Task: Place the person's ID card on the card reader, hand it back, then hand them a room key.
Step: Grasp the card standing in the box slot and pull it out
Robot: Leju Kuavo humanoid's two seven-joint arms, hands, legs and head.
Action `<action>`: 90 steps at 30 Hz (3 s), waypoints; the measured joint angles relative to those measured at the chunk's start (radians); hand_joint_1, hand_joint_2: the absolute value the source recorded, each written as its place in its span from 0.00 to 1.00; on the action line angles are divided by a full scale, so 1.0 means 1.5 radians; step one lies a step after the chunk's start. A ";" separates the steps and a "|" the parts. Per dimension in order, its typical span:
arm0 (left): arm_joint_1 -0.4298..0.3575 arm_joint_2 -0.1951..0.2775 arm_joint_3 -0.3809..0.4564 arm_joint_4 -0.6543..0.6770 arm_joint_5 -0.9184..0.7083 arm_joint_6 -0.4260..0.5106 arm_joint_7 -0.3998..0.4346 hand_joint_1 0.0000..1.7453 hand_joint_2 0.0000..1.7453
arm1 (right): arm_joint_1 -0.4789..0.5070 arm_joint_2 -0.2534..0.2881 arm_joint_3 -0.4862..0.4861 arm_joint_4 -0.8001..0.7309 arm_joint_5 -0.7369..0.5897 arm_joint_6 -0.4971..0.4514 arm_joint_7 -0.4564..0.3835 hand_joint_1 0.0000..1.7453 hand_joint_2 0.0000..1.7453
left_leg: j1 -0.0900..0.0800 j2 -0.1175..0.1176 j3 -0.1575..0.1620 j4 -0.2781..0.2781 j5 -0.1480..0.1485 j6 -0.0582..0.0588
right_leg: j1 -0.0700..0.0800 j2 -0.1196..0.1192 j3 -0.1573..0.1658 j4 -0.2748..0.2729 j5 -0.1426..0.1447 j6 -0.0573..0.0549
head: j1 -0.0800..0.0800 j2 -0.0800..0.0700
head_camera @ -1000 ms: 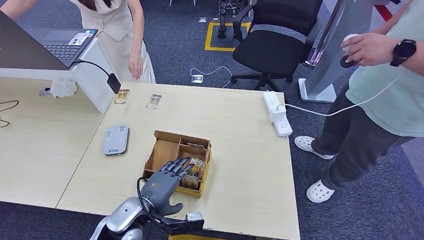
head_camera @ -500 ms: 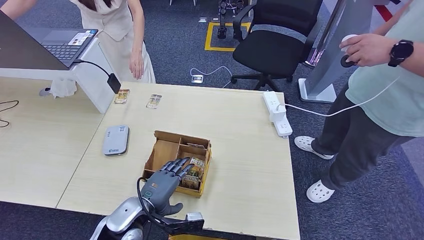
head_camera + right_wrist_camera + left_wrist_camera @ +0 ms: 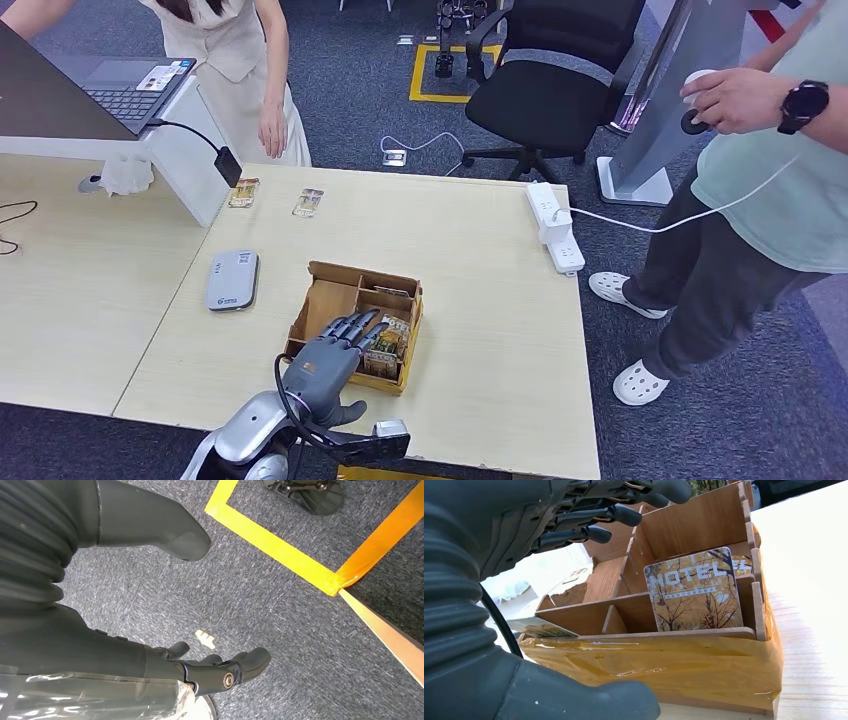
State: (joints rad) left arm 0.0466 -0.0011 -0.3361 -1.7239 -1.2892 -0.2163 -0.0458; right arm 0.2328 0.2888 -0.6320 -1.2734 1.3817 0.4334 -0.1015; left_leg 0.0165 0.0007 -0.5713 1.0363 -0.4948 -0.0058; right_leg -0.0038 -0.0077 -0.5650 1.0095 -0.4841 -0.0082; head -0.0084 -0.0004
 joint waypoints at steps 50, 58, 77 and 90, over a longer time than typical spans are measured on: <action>-0.002 -0.006 0.000 0.021 -0.002 0.002 0.000 0.63 1.00 | 0.000 0.000 0.000 0.000 -0.004 0.004 0.002 0.00 1.00 | 0.000 0.000 0.000 0.000 0.000 0.000 | 0.000 0.000 0.000 0.000 0.000 0.000 | 0.000 0.000; -0.004 -0.006 0.000 0.023 -0.001 0.003 -0.001 1.00 1.00 | 0.000 0.000 0.000 0.000 -0.007 0.004 0.002 0.00 1.00 | 0.000 0.000 0.000 0.000 0.000 0.000 | 0.000 0.000 0.001 0.000 0.000 0.000 | 0.000 0.000; -0.009 -0.006 0.001 0.025 0.002 0.003 -0.003 1.00 1.00 | 0.000 0.000 0.001 0.000 -0.012 0.004 0.003 0.00 1.00 | 0.000 0.000 0.001 0.000 0.000 0.000 | 0.000 0.000 0.001 0.000 0.000 0.000 | 0.000 0.000; -0.009 -0.006 0.002 0.025 0.009 0.002 -0.005 1.00 1.00 | 0.000 0.000 0.001 0.000 -0.016 0.000 0.003 0.00 1.00 | 0.000 0.000 0.001 0.000 0.000 0.000 | 0.000 0.000 0.001 0.000 0.000 0.000 | 0.000 0.000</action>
State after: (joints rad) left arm 0.0332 -0.0099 -0.3324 -1.6865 -1.2755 -0.2136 -0.0527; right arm 0.2325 0.2888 -0.6310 -1.2737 1.3577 0.4337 -0.0973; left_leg 0.0165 0.0005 -0.5701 1.0363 -0.4948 -0.0058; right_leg -0.0038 -0.0083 -0.5630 1.0095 -0.4839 -0.0081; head -0.0084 -0.0004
